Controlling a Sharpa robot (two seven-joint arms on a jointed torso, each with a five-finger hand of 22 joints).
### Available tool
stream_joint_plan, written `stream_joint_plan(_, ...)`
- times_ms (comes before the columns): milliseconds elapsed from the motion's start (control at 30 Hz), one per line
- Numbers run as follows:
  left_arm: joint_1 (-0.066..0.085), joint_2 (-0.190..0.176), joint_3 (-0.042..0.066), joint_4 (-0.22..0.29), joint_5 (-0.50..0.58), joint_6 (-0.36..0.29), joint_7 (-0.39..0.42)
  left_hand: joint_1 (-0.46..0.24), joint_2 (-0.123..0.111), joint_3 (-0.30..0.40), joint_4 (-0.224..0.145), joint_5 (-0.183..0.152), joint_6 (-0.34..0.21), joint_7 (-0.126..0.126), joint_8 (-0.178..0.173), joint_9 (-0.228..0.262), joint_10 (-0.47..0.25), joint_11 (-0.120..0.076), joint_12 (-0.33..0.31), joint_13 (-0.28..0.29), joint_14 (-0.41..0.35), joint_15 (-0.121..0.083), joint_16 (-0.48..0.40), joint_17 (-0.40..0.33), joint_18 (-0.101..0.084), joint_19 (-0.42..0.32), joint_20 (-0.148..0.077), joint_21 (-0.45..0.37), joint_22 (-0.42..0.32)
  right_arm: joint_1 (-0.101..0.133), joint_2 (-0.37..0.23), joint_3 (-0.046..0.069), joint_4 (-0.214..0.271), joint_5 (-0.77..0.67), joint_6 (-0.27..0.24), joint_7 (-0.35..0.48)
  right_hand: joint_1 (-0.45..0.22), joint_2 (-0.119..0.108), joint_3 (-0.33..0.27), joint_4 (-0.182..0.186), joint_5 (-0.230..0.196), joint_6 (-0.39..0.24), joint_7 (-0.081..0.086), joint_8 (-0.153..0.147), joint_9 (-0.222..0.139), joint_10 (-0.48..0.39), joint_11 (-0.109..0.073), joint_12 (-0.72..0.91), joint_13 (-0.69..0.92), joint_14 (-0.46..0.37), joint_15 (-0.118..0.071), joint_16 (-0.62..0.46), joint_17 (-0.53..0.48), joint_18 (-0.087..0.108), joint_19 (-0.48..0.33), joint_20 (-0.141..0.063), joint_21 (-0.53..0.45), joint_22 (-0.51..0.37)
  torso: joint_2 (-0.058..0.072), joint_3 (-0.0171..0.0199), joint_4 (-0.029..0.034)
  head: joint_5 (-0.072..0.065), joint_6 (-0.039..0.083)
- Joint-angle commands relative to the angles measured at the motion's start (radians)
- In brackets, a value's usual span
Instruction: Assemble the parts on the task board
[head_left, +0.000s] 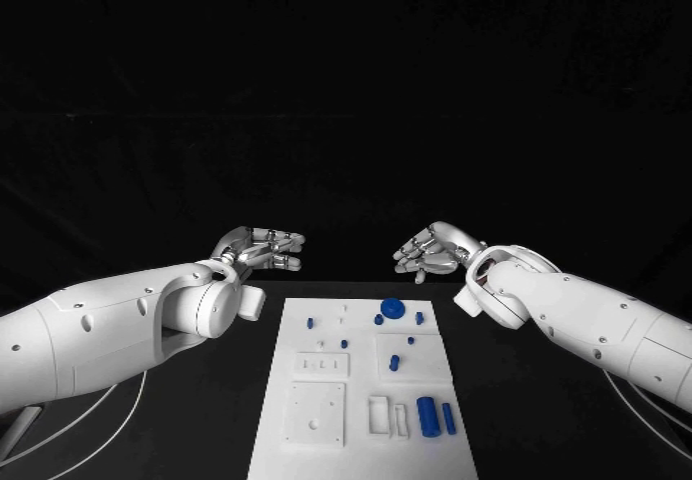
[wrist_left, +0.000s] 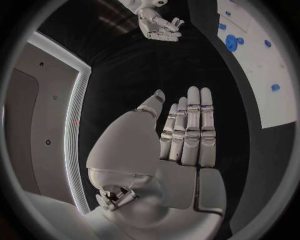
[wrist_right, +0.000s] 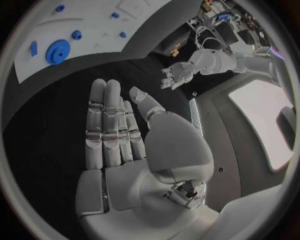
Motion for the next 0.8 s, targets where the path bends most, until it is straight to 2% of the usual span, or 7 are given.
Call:
stream_joint_plan(33, 0.009, -0.020, 0.002, 0.046, -0.021, 0.041, 0.000, -0.009, 0.004, 0.000, -0.007, 0.005, -0.004, 0.004, -0.001, 0.000, -0.007, 0.001, -0.005, 0.001, -0.009, 0.002, 0.008, 0.001, -0.008, -0.008, 0.000, 0.008, 0.006, -0.001, 0.000, 0.000, 0.018, -0.254, 0.056, -0.063, -0.008, 0.009, 0.002, -0.017, 0.005, -0.009, -0.001, 0.002, -0.001, -0.011, 0.002, 0.004, 0.001, 0.006, -0.004, 0.134, 0.121, 0.031, -0.004, -0.001, 0.077, 0.063, 0.039, -0.0028, 0.0263, -0.013, 0.010)
stream_joint_plan(133, 0.015, -0.035, 0.003, 0.077, -0.022, 0.048, 0.000, -0.013, 0.006, -0.002, -0.013, 0.005, -0.005, 0.005, -0.001, 0.000, -0.009, 0.001, -0.005, 0.001, -0.016, 0.002, 0.020, 0.001, -0.006, -0.025, 0.002, 0.029, 0.022, -0.002, 0.002, 0.000, 0.030, -0.335, 0.071, -0.097, -0.011, -0.004, 0.014, -0.016, -0.003, -0.030, 0.005, 0.001, -0.002, -0.060, 0.015, 0.005, -0.001, 0.000, 0.004, 0.171, 0.162, 0.040, -0.012, 0.003, 0.111, 0.095, 0.052, -0.0049, 0.0377, -0.021, 0.009)
stream_joint_plan(233, 0.020, -0.046, 0.003, 0.099, -0.026, 0.056, -0.002, -0.019, 0.007, -0.003, -0.017, 0.006, -0.008, 0.005, -0.001, 0.000, -0.010, 0.002, -0.006, 0.001, -0.019, 0.002, 0.029, -0.002, -0.004, -0.039, 0.003, 0.050, 0.037, -0.006, 0.006, 0.000, 0.038, -0.408, 0.079, -0.126, -0.011, -0.021, 0.024, -0.015, -0.010, -0.041, 0.007, 0.001, -0.003, -0.125, 0.032, 0.003, -0.001, -0.004, 0.016, 0.211, 0.204, 0.063, -0.020, 0.022, 0.149, 0.133, 0.063, -0.0077, 0.0457, -0.029, 0.010)
stream_joint_plan(300, 0.023, -0.052, 0.003, 0.113, -0.033, 0.063, -0.004, -0.023, 0.008, -0.004, -0.017, 0.006, -0.007, 0.004, -0.001, 0.000, -0.009, 0.002, -0.006, 0.001, -0.019, 0.002, 0.031, -0.002, -0.004, -0.040, 0.003, 0.054, 0.039, -0.013, 0.010, 0.000, 0.042, -0.460, 0.079, -0.146, -0.008, -0.025, 0.033, -0.015, -0.024, -0.042, 0.006, 0.001, -0.003, -0.130, 0.034, 0.003, -0.002, -0.010, 0.018, 0.234, 0.226, 0.079, -0.021, 0.032, 0.169, 0.156, 0.068, -0.0086, 0.0503, -0.031, 0.008)
stream_joint_plan(400, 0.029, -0.060, 0.004, 0.130, -0.039, 0.068, -0.006, -0.024, 0.008, -0.005, -0.017, 0.006, -0.006, 0.004, -0.001, 0.000, -0.009, 0.002, -0.006, 0.001, -0.018, 0.002, 0.032, -0.002, -0.004, -0.041, 0.003, 0.054, 0.040, -0.023, 0.015, 0.000, 0.049, -0.533, 0.070, -0.171, -0.011, -0.035, 0.060, -0.015, -0.033, -0.036, 0.004, 0.001, -0.003, -0.129, 0.034, 0.003, -0.002, -0.016, 0.019, 0.256, 0.243, 0.089, -0.004, 0.037, 0.204, 0.192, 0.079, -0.0093, 0.0562, -0.032, 0.009)
stream_joint_plan(500, 0.034, -0.066, 0.004, 0.145, -0.042, 0.070, -0.009, -0.024, 0.008, -0.005, -0.017, 0.006, -0.006, 0.004, -0.001, 0.000, -0.009, 0.002, -0.006, 0.001, -0.018, 0.002, 0.032, -0.002, -0.004, -0.041, 0.003, 0.054, 0.040, -0.030, 0.021, 0.000, 0.052, -0.592, 0.058, -0.192, -0.020, -0.049, 0.109, -0.015, -0.044, -0.035, 0.002, 0.001, -0.003, -0.124, 0.032, 0.004, -0.002, -0.018, 0.021, 0.267, 0.244, 0.048, -0.001, 0.019, 0.252, 0.254, 0.088, -0.0086, 0.0578, -0.032, 0.011)
stream_joint_plan(800, 0.045, -0.078, 0.004, 0.171, -0.052, 0.071, -0.016, -0.028, 0.006, -0.008, -0.018, 0.006, -0.007, 0.005, -0.001, 0.000, -0.009, 0.002, -0.005, 0.001, -0.020, 0.003, 0.033, -0.003, -0.005, -0.044, 0.004, 0.057, 0.042, -0.046, 0.027, 0.000, 0.069, -0.710, 0.050, -0.238, -0.029, -0.074, 0.170, -0.010, -0.071, -0.027, 0.000, 0.001, -0.003, -0.128, 0.033, 0.003, -0.002, -0.019, 0.021, 0.286, 0.237, 0.049, 0.004, 0.018, 0.235, 0.317, 0.104, -0.0068, 0.0601, -0.032, 0.012)
